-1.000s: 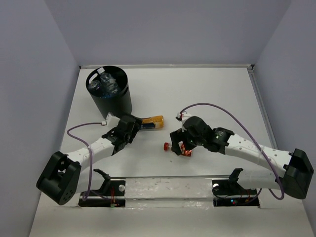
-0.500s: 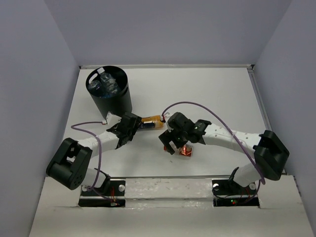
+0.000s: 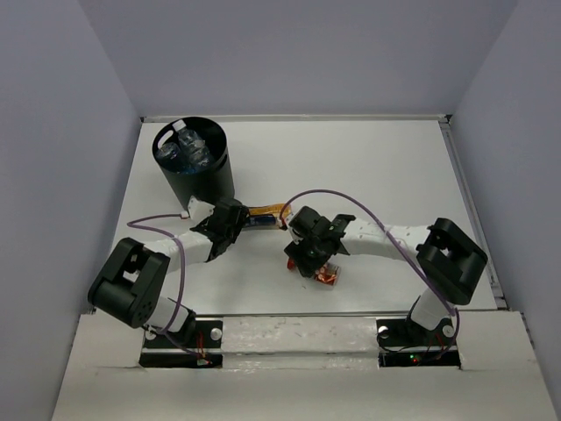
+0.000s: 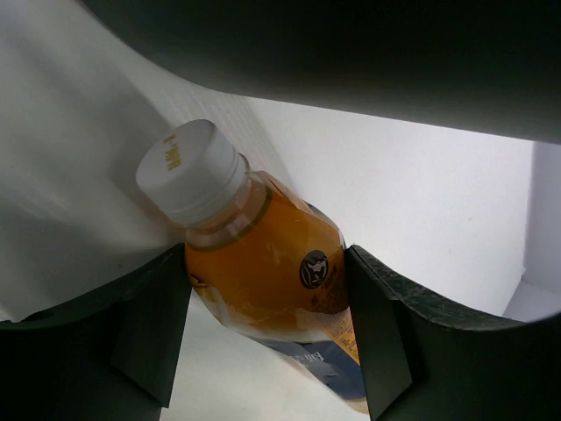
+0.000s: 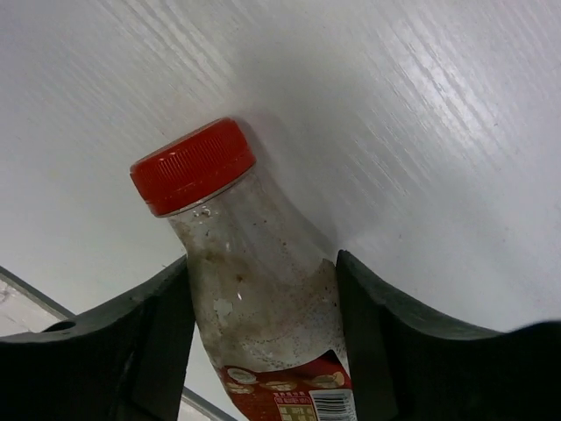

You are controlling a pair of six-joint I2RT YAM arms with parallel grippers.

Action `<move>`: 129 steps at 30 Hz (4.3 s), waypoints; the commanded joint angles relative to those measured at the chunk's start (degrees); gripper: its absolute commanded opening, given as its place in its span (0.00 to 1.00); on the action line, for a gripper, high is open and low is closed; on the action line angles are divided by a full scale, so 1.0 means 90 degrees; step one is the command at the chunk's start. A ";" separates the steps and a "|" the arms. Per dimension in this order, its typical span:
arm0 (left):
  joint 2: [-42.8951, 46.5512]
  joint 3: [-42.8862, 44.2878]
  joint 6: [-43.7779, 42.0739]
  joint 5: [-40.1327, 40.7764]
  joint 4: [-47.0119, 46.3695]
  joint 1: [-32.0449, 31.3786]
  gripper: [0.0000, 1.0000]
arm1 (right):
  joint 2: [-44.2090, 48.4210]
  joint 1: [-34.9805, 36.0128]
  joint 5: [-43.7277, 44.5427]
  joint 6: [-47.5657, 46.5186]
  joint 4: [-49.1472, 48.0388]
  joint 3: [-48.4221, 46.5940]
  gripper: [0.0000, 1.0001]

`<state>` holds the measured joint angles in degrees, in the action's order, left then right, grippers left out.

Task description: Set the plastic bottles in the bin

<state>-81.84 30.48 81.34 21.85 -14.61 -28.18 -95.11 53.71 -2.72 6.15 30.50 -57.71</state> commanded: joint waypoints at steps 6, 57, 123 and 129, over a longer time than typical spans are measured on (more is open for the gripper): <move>0.0323 -0.0437 -0.0473 0.0171 -0.0135 0.0046 0.38 | 0.0918 0.0047 -0.0098 0.0409 -0.0439 0.0279 0.36; 0.0441 0.5228 -1.0229 0.3931 -0.0046 0.0612 0.16 | 0.5392 0.0047 0.0664 0.2031 -0.1719 0.1725 0.29; -0.0203 0.2668 -1.2691 0.4985 -0.5077 -0.0111 0.31 | 0.5167 0.0047 0.0732 0.2002 -0.3311 0.1686 0.28; 0.0080 0.3282 -1.1637 0.5053 -0.3535 -0.0120 0.67 | 0.5216 0.0047 0.0800 0.1963 -0.3311 0.1628 0.28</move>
<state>-85.32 54.89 -33.19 64.97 -53.28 -29.19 -49.60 53.71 3.03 24.77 4.99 -41.41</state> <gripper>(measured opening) 0.719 0.618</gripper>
